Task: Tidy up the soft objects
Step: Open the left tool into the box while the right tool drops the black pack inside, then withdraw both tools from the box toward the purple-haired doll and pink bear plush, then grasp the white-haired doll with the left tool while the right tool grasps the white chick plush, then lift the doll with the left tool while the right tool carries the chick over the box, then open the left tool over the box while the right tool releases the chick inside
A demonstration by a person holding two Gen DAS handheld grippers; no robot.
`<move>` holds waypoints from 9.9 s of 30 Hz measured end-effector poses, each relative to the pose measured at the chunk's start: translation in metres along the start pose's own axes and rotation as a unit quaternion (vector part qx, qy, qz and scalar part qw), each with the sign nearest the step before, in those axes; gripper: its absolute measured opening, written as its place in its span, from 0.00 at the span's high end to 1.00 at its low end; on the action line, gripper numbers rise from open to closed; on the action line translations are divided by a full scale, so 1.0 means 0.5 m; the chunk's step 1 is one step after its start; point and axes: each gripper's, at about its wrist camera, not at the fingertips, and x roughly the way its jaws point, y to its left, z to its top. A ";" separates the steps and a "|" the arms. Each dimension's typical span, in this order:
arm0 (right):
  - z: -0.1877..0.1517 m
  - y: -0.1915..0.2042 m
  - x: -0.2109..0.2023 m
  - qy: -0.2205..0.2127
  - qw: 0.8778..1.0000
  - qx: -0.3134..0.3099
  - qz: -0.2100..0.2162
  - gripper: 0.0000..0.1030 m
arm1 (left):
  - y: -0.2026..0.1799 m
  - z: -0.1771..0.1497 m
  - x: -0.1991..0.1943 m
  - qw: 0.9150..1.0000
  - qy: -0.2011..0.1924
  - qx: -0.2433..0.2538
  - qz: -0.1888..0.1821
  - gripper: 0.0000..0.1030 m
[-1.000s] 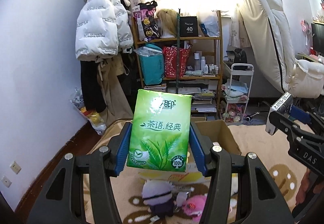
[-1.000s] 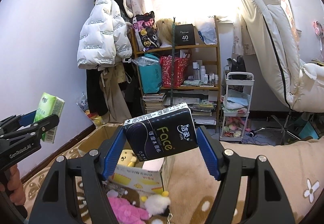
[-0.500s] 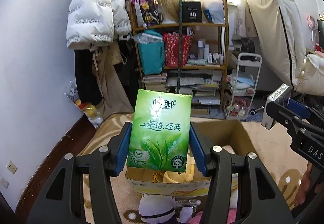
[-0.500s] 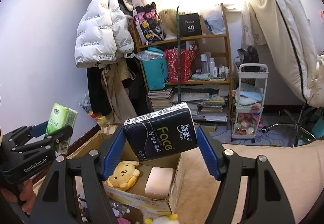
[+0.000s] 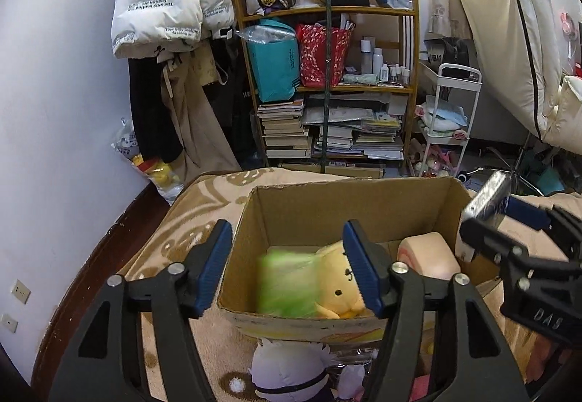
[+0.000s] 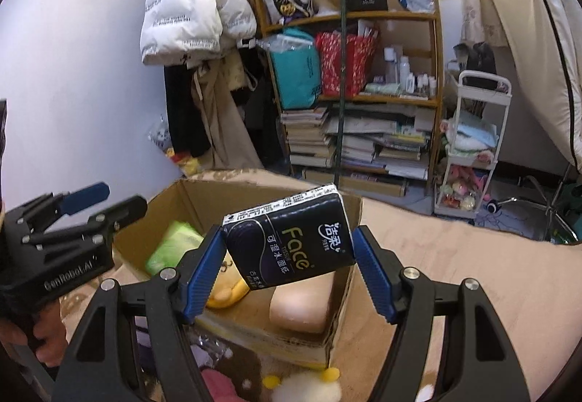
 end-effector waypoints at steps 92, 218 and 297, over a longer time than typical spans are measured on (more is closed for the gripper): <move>-0.172 0.010 -0.100 0.087 0.994 0.037 -0.062 0.00 | 0.072 -0.187 -0.041 0.986 0.165 -0.034 0.013 0.01; -0.092 0.077 -0.218 -0.017 0.997 -0.010 -0.074 0.66 | 0.020 -0.137 -0.280 0.999 -0.032 -0.017 -0.015 0.49; -0.063 0.055 -0.075 0.024 0.999 -0.008 -0.033 0.14 | 0.069 -0.060 -0.102 0.999 0.028 -0.032 0.017 0.03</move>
